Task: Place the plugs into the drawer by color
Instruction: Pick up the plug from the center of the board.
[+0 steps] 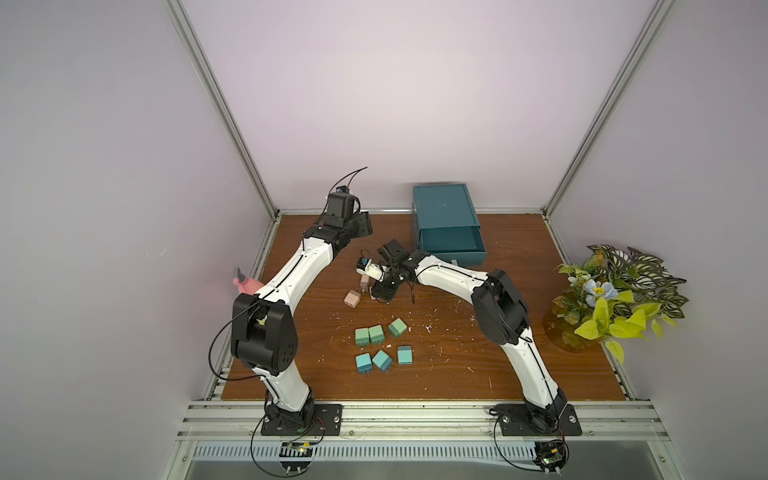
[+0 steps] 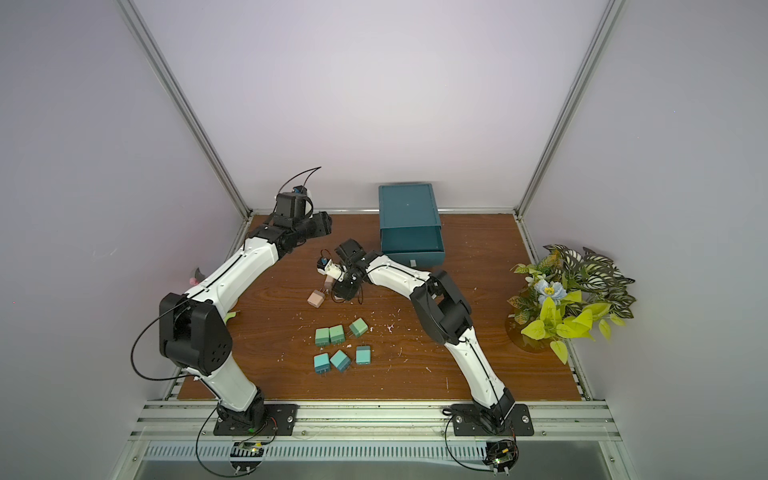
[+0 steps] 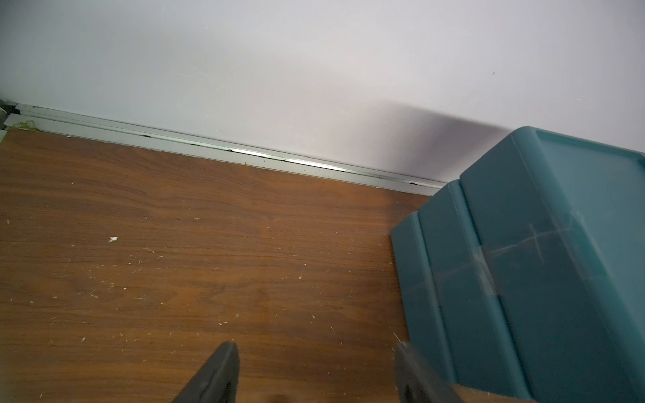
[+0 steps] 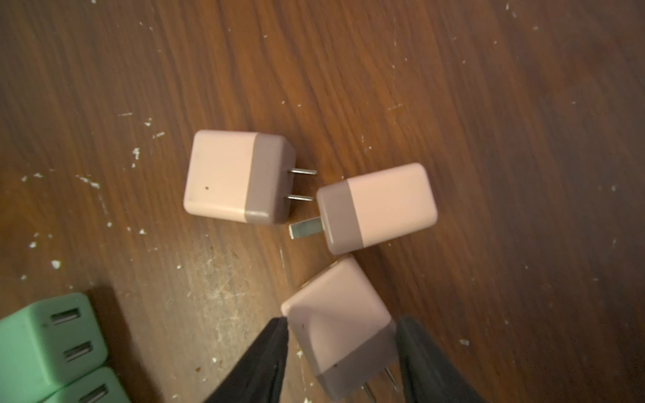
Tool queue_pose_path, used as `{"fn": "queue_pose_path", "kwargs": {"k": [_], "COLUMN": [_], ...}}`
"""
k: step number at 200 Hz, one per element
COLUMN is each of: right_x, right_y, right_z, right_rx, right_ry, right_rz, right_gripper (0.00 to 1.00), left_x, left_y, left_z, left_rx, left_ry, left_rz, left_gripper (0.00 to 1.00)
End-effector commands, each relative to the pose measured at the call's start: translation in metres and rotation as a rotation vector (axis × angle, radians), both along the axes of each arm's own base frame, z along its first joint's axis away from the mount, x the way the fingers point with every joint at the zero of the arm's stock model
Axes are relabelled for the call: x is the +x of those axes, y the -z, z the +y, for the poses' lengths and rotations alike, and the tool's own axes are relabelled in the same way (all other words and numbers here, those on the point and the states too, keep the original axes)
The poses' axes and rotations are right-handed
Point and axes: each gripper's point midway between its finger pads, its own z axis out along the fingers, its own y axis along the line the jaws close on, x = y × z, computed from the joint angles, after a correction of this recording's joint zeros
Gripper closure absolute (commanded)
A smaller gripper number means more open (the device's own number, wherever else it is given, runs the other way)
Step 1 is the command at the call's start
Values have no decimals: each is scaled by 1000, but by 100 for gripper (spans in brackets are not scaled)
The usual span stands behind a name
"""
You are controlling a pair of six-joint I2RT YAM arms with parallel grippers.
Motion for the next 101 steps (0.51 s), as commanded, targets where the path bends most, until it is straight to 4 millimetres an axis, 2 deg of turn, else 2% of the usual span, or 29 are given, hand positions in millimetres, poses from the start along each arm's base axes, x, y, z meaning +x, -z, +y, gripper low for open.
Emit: {"fn": "queue_pose_path", "kwargs": {"k": [1, 53, 89, 92, 101], "right_x": [-12, -21, -14, -13, -12], "right_y": [-10, -7, -9, -9, -13], "right_z": [-3, -7, -6, -6, -3], "right_rx": [17, -11, 5, 8, 22], "right_ry": [-12, 0, 44, 48, 53], "right_rz": [38, 12, -36, -40, -52], "right_gripper": [44, 43, 43, 43, 43], "left_x": [-2, -3, -3, -6, -7], "left_y": [-4, -6, -11, 1, 2], "left_z": [6, 5, 3, 4, 4], "left_rx": [2, -11, -24, -18, -18], "left_ry": [-7, -5, 2, 1, 1], "left_rz": [-4, -10, -22, 4, 7], "left_gripper": [33, 33, 33, 33, 33]}}
